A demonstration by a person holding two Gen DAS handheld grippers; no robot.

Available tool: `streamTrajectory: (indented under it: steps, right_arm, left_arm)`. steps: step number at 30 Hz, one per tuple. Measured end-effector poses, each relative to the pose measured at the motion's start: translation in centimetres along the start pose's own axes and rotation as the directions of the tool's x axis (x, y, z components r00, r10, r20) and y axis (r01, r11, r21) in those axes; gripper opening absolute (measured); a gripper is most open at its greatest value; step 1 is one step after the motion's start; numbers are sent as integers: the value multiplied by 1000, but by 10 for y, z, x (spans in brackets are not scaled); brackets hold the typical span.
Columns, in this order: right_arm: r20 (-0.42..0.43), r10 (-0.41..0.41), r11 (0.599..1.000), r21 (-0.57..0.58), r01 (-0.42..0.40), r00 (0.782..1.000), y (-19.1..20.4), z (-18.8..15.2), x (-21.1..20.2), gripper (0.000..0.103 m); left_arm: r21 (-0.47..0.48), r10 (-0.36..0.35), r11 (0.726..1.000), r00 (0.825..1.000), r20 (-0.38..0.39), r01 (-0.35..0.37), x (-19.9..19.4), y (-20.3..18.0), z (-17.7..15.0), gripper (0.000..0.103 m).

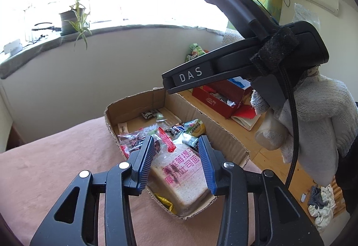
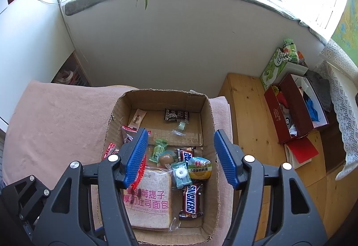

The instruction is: Organize snacks

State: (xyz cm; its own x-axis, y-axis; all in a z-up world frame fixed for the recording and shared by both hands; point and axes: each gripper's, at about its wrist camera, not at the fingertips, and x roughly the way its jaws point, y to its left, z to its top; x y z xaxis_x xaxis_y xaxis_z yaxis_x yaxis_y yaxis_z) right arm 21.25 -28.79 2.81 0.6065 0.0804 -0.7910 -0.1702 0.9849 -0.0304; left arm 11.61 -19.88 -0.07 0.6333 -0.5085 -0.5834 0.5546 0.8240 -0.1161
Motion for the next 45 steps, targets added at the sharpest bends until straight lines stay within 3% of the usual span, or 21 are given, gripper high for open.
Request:
streamTrajectory:
  steps: [8,10,14,20,30,37,45]
  right_arm:
    - [151,-12,999,49,4,988,15,-31,-46,81]
    - [190,-19,998,69,6,982,18,-44,-56,85]
    - [256,-86,991,121,56,963,20,-70,-76,91]
    - [315,-149,981,163,101,937,27,-111,-96,100]
    - [327,-160,969,233,84,931,37,-158,-101,101]
    - [310,-156,970,225,87,938,48,-168,-93,101]
    - [323,-174,970,222,104,930,56,-169,-97,101]
  left_arm:
    - [-6,11,1000,999,40,-10,-29,12,-12,51]
    - [-11,20,1000,999,46,-19,-36,16,-18,58]
    - [-17,47,999,997,59,-46,-48,22,-28,61]
    - [-12,81,997,993,85,-81,-66,27,-38,73]
    - [-22,140,990,986,91,-138,-78,37,-51,77]
    - [-46,161,986,983,87,-158,-82,43,-58,80]
    - [-49,160,987,982,102,-156,-90,42,-58,80]
